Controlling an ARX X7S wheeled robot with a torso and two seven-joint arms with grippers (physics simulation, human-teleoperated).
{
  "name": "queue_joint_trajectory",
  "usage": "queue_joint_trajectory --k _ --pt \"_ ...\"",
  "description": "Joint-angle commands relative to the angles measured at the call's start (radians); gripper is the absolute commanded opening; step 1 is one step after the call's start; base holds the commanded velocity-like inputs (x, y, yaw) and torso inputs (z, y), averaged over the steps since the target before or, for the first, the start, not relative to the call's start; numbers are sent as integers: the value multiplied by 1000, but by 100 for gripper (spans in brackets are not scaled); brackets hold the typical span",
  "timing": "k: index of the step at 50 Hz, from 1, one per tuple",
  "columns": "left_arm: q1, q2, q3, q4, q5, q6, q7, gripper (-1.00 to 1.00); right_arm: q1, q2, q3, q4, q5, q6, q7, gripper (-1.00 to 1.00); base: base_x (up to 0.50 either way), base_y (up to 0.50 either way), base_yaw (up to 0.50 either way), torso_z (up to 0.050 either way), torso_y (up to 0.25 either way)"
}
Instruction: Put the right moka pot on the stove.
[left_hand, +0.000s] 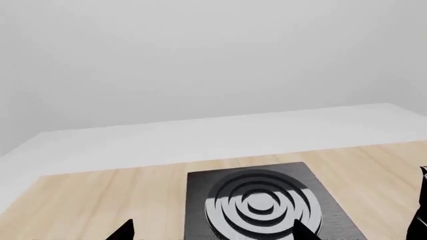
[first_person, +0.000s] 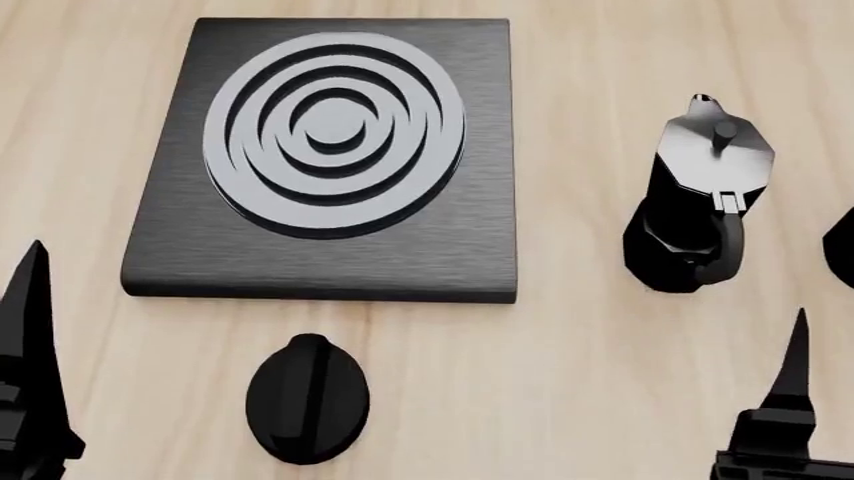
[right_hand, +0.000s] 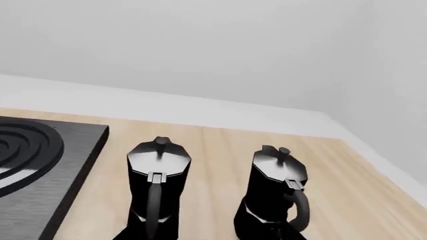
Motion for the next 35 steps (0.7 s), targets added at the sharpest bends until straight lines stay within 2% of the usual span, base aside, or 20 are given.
queue_joint_trajectory --k 1,4,8,23,27,33,35 --pt "-2 1 2 0 0 3 3 100 -12 35 79 66 25 -15 -41 100 0 0 0 0 0" --pt "-1 1 3 1 2 4 3 100 -1 44 98 94 29 -20 -48 100 0 0 0 0 0" --pt "-1 0 3 1 2 5 3 100 -37 9 80 169 -44 -113 -92 100 0 0 0 0 0" --pt "-2 -4 5 1 4 12 7 100 -34 73 102 226 -19 -102 -161 100 0 0 0 0 0" --pt "-5 -4 4 -1 1 12 0 100 12 131 145 218 85 -23 -169 100 0 0 0 0 0" --pt "0 -4 7 -4 6 13 -3 100 53 150 138 287 105 -43 -227 100 0 0 0 0 0" --pt "-7 -4 5 -2 -3 9 -8 100 44 126 120 329 75 -88 -256 100 0 0 0 0 0"
